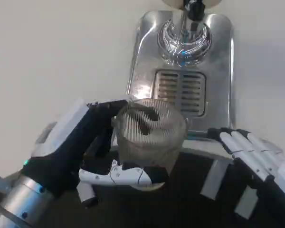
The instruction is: Grasp the cup under the faucet to collect the drink, then remove the cup.
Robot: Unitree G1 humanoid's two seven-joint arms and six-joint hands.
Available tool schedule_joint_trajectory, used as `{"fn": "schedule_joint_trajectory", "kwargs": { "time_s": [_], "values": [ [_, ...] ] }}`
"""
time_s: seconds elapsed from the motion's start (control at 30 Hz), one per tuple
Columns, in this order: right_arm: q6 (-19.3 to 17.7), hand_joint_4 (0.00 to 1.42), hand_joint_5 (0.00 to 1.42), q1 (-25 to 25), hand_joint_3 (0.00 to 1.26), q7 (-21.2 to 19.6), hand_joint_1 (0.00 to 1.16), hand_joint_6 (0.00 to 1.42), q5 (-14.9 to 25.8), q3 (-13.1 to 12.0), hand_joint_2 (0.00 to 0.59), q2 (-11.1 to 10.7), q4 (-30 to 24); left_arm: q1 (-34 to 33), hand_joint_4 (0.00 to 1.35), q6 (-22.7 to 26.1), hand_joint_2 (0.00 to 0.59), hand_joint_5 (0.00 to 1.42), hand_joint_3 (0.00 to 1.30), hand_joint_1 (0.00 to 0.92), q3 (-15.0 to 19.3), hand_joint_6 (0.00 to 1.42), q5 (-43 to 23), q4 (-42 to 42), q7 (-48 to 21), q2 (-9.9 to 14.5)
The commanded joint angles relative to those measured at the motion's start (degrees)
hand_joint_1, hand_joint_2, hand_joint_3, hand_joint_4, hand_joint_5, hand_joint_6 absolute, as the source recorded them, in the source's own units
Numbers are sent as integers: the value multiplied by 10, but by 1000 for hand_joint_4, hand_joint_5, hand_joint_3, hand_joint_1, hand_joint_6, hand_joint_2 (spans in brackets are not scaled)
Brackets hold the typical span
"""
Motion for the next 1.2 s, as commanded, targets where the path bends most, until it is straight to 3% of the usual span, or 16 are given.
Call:
{"fn": "schedule_joint_trajectory", "kwargs": {
  "time_s": [0.03,0.37,0.6,0.8,1.03,1.2],
  "values": [
    [-1,11,0,3,26,2,513,35,-4,0,292,2,-9,-8,1102,-3,107,1364,1121,659,2,1424,-6,5,1,-3],
    [1,11,0,5,26,7,525,45,1,-7,292,4,-9,-3,1090,1,106,1364,1120,660,-1,1424,-3,2,1,-11],
    [7,11,0,16,26,4,531,49,-4,-9,290,13,-9,-38,1090,-1,106,1364,1114,660,-1,1424,16,38,23,-23],
    [6,11,0,21,34,0,550,62,-9,-13,308,29,-9,-123,1077,-11,105,1364,1101,660,-17,1424,51,141,82,-65],
    [2,15,0,27,36,2,567,63,-4,-23,324,40,-9,-205,1065,-61,106,1362,1092,660,-59,1424,84,257,129,-91],
    [4,19,0,19,36,0,573,63,12,-61,326,35,-9,-262,1061,-115,110,1353,1090,659,-79,1424,107,364,173,-99]
  ]
}}
